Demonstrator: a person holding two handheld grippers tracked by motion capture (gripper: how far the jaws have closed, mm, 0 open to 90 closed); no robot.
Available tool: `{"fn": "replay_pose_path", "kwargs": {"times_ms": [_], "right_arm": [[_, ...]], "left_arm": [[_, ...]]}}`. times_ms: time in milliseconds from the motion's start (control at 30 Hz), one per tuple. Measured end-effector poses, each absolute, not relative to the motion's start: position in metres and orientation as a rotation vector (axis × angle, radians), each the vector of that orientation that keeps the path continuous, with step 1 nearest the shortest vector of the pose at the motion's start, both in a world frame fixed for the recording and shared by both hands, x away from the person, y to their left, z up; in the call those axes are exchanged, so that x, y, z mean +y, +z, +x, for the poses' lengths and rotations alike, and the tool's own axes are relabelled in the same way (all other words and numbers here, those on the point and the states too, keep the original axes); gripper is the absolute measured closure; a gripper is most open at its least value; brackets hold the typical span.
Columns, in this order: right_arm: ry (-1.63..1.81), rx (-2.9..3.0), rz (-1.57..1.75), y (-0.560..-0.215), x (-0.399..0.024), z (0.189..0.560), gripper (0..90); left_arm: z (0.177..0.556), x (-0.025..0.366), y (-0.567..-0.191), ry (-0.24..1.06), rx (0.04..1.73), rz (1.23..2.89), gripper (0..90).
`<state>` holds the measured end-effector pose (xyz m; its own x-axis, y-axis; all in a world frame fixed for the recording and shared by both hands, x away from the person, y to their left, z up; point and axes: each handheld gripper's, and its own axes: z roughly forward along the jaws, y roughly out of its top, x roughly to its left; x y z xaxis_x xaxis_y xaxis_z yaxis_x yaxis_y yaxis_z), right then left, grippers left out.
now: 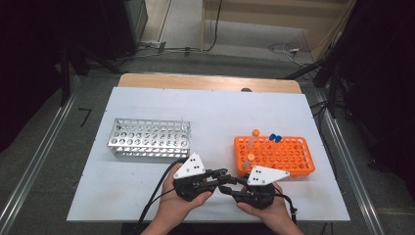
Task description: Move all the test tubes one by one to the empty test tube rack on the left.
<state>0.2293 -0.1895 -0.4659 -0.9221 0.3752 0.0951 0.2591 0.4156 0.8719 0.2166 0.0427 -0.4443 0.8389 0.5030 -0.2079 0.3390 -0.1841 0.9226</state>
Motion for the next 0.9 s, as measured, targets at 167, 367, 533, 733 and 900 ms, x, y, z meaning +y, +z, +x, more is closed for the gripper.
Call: {"fn": "replay_pose_path", "kwargs": {"times_ms": [167,367,533,733,900], "right_arm": [[1.542,2.52,0.577,-0.461,-0.199,0.227,51.8],[1.57,2.477,0.607,-0.454,-0.213,0.226,37.8],[1.615,2.455,0.622,-0.446,-0.224,0.226,27.7],[1.612,2.427,0.639,-0.439,-0.237,0.225,16.2],[1.61,2.423,0.668,-0.437,-0.245,0.227,6.0]], "left_arm": [[0.218,0.052,-0.441,0.184,0.66,1.775,76.2],[0.221,0.06,-0.437,0.204,0.676,1.764,76.2],[0.223,0.07,-0.434,0.227,0.698,1.755,76.2],[0.226,0.083,-0.43,0.253,0.724,1.736,76.2],[0.229,0.096,-0.424,0.288,0.748,1.718,76.2]]}}
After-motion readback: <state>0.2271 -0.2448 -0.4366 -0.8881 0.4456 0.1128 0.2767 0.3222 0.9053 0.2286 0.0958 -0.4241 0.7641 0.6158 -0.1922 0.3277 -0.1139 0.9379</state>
